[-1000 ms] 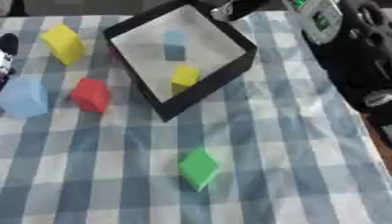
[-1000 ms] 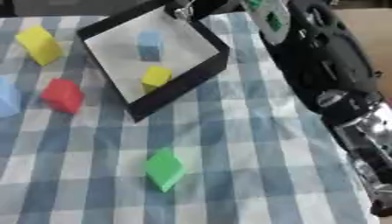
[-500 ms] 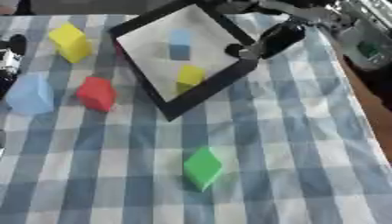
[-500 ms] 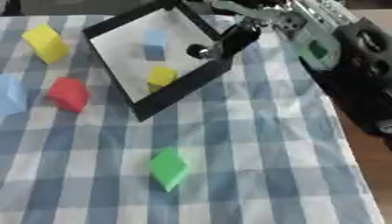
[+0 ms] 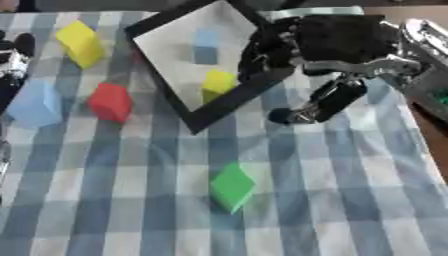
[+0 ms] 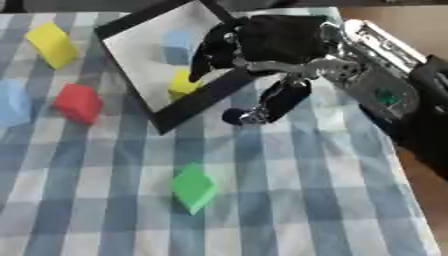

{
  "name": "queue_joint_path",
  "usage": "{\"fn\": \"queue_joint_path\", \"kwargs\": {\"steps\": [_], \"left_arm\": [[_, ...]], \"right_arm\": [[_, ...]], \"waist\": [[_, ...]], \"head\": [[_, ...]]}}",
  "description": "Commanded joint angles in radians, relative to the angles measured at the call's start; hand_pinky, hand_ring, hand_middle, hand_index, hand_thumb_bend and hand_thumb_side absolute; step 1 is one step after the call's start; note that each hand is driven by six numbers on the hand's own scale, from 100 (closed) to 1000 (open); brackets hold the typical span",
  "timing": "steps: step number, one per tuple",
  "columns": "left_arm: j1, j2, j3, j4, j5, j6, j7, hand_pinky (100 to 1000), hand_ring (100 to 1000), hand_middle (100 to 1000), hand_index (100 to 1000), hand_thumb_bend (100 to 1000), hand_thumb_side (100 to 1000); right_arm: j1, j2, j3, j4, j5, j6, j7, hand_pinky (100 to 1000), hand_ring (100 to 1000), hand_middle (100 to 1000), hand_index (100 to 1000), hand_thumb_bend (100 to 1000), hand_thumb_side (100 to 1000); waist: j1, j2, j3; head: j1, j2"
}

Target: Pick up objects on the table and place them in the box.

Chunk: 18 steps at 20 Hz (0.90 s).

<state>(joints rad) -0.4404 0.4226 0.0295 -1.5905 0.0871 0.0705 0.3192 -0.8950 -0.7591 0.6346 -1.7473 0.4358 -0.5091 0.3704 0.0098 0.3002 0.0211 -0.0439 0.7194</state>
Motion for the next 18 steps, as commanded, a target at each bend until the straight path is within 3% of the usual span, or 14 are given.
{"fn": "queue_joint_path", "kwargs": {"steps": [1, 7, 10, 11, 13, 18], "left_arm": [[-0.006, 0.038, 0.004, -0.011, -0.003, 0.001, 0.002, 574, 700, 657, 769, 606, 499], [-0.003, 0.04, 0.0, -0.01, -0.007, 0.002, -0.001, 573, 700, 656, 769, 606, 499], [-0.001, 0.04, -0.002, -0.008, -0.007, 0.003, -0.002, 573, 700, 656, 769, 606, 499], [0.0, 0.039, -0.003, -0.008, -0.008, 0.003, -0.003, 573, 701, 656, 769, 612, 497], [0.002, 0.04, -0.004, -0.006, -0.008, 0.004, -0.004, 573, 702, 656, 769, 606, 499], [0.006, 0.046, -0.005, -0.004, -0.009, 0.004, -0.005, 573, 704, 656, 769, 606, 499]], "right_arm": [[0.024, -0.029, -0.014, -0.105, -0.044, 0.052, 0.056, 877, 822, 762, 834, 245, 308], [0.101, -0.01, -0.033, -0.243, -0.056, 0.157, 0.16, 879, 829, 780, 846, 272, 315], [0.113, 0.018, -0.028, -0.252, -0.067, 0.206, 0.21, 880, 833, 786, 846, 294, 312], [0.112, 0.027, -0.025, -0.252, -0.072, 0.223, 0.226, 881, 837, 789, 847, 338, 310], [0.106, 0.044, -0.017, -0.253, -0.083, 0.254, 0.258, 883, 841, 792, 844, 323, 318], [0.095, 0.076, -0.028, -0.253, -0.11, 0.285, 0.334, 884, 840, 790, 841, 361, 318]], "waist": [[-0.016, -0.068, -0.001], [-0.023, -0.082, 0.0], [-0.024, -0.088, -0.002], [-0.025, -0.09, -0.003], [-0.025, -0.093, -0.006], [-0.026, -0.1, -0.015]], "head": [[0.006, 0.014], [0.003, 0.031], [0.001, 0.039], [0.001, 0.041], [0.002, 0.045], [0.007, 0.05]]}}
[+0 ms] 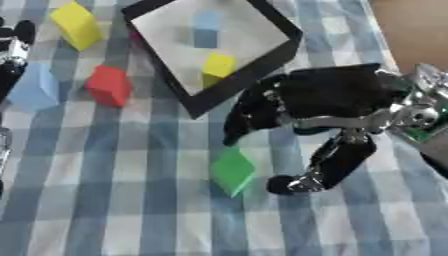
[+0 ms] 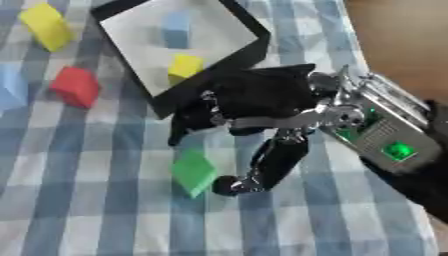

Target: Pick up objects on the table and place them in the box.

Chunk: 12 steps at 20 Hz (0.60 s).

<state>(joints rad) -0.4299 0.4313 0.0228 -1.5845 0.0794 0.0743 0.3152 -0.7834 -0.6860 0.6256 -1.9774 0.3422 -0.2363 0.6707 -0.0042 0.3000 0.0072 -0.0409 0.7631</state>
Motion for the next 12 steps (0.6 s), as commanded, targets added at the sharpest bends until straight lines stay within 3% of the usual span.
{"fn": "queue_joint_path", "kwargs": {"steps": [1, 12], "left_arm": [[-0.005, 0.038, 0.001, -0.01, -0.002, 0.0, -0.001, 573, 705, 656, 769, 606, 499], [-0.007, 0.039, 0.002, -0.013, -0.004, 0.001, 0.001, 573, 705, 657, 769, 607, 497]], "right_arm": [[-0.016, 0.007, -0.025, -0.023, -0.019, 0.017, 0.05, 884, 839, 790, 841, 360, 318], [0.036, 0.059, -0.046, -0.023, 0.067, 0.06, 0.121, 882, 830, 775, 829, 366, 353]], "waist": [[-0.012, -0.101, -0.002], [-0.013, -0.099, 0.001]], "head": [[0.005, 0.007], [0.002, 0.007]]}}
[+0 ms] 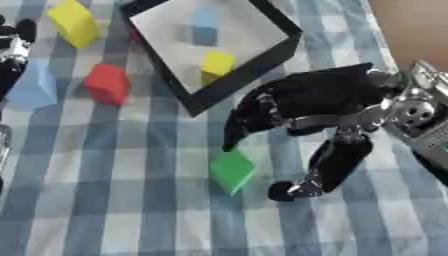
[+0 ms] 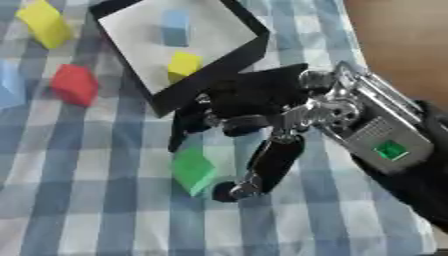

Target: Pick up objects on the table and place them in the box.

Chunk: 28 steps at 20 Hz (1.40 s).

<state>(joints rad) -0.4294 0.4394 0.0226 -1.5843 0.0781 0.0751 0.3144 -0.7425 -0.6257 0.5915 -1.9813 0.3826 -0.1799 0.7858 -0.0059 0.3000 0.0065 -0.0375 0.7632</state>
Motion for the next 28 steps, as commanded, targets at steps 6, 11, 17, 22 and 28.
{"fn": "queue_joint_path", "kwargs": {"steps": [6, 11, 17, 22, 28], "left_arm": [[-0.009, 0.03, 0.003, -0.015, -0.002, 0.001, 0.003, 572, 706, 657, 768, 607, 495], [-0.01, 0.029, 0.003, -0.015, -0.002, 0.002, 0.003, 572, 706, 658, 768, 606, 497], [-0.011, 0.028, 0.002, -0.018, -0.002, 0.004, 0.003, 571, 706, 658, 768, 608, 497], [-0.011, 0.026, 0.002, -0.019, 0.0, 0.004, 0.003, 571, 707, 658, 767, 607, 497], [-0.012, 0.024, 0.001, -0.021, 0.001, 0.004, 0.004, 570, 707, 658, 767, 607, 497]], "right_arm": [[0.018, 0.023, -0.014, -0.019, 0.095, 0.013, -0.029, 880, 828, 774, 827, 356, 364], [0.031, 0.045, -0.017, -0.019, 0.147, 0.012, -0.075, 879, 832, 776, 832, 391, 375], [0.033, 0.062, -0.018, -0.019, 0.204, -0.019, -0.136, 882, 845, 790, 842, 421, 382], [0.041, 0.074, -0.011, -0.001, 0.229, -0.008, -0.1, 882, 846, 790, 841, 426, 397], [0.045, 0.093, 0.004, 0.084, 0.271, -0.023, -0.099, 880, 840, 783, 832, 429, 418]], "waist": [[-0.01, -0.094, 0.004], [-0.006, -0.091, 0.004], [-0.004, -0.088, 0.003], [-0.003, -0.085, 0.005], [-0.002, -0.081, 0.013]], "head": [[-0.005, 0.007], [-0.007, 0.007], [-0.008, 0.003], [-0.011, 0.001], [-0.014, 0.002]]}}
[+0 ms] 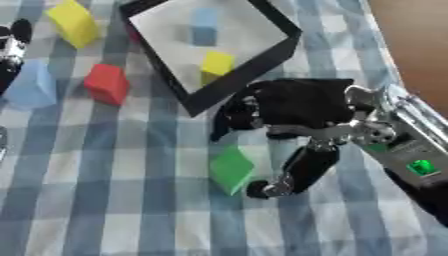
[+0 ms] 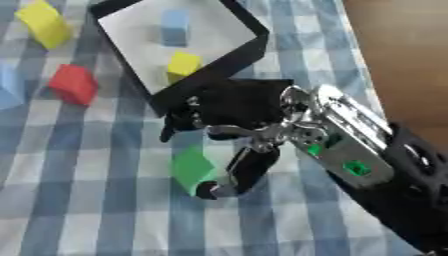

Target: Pick up objects on the table and place them in the box.

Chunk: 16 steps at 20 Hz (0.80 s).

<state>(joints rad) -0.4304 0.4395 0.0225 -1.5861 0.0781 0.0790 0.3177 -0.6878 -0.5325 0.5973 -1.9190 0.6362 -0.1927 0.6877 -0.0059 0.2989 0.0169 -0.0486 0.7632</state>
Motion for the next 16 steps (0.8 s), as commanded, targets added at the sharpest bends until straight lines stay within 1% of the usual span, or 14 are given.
{"fn": "queue_joint_path", "kwargs": {"steps": [1, 4, 6, 16], "left_arm": [[-0.011, 0.024, 0.001, -0.019, 0.002, 0.001, 0.0, 570, 707, 658, 767, 606, 497], [-0.012, 0.023, 0.0, -0.02, 0.002, 0.001, 0.0, 570, 707, 657, 767, 602, 496], [-0.013, 0.022, 0.0, -0.02, 0.002, 0.002, 0.0, 569, 706, 657, 766, 602, 496], [-0.017, 0.02, -0.001, -0.024, 0.002, 0.003, -0.001, 570, 707, 658, 767, 606, 496]], "right_arm": [[-0.01, 0.003, 0.0, 0.032, 0.023, -0.016, -0.004, 880, 840, 782, 831, 433, 422], [-0.012, 0.012, 0.002, 0.064, 0.04, -0.027, -0.017, 879, 837, 779, 828, 433, 439], [-0.012, 0.018, 0.002, 0.088, 0.047, -0.032, -0.028, 876, 826, 767, 817, 384, 473], [-0.013, 0.048, 0.021, 0.19, 0.068, -0.079, -0.048, 874, 821, 760, 812, 405, 469]], "waist": [[-0.002, -0.079, 0.004], [-0.002, -0.078, 0.008], [-0.001, -0.077, 0.01], [0.001, -0.073, 0.015]], "head": [[-0.004, 0.002], [-0.005, 0.002], [-0.006, 0.001], [-0.009, 0.0]]}}
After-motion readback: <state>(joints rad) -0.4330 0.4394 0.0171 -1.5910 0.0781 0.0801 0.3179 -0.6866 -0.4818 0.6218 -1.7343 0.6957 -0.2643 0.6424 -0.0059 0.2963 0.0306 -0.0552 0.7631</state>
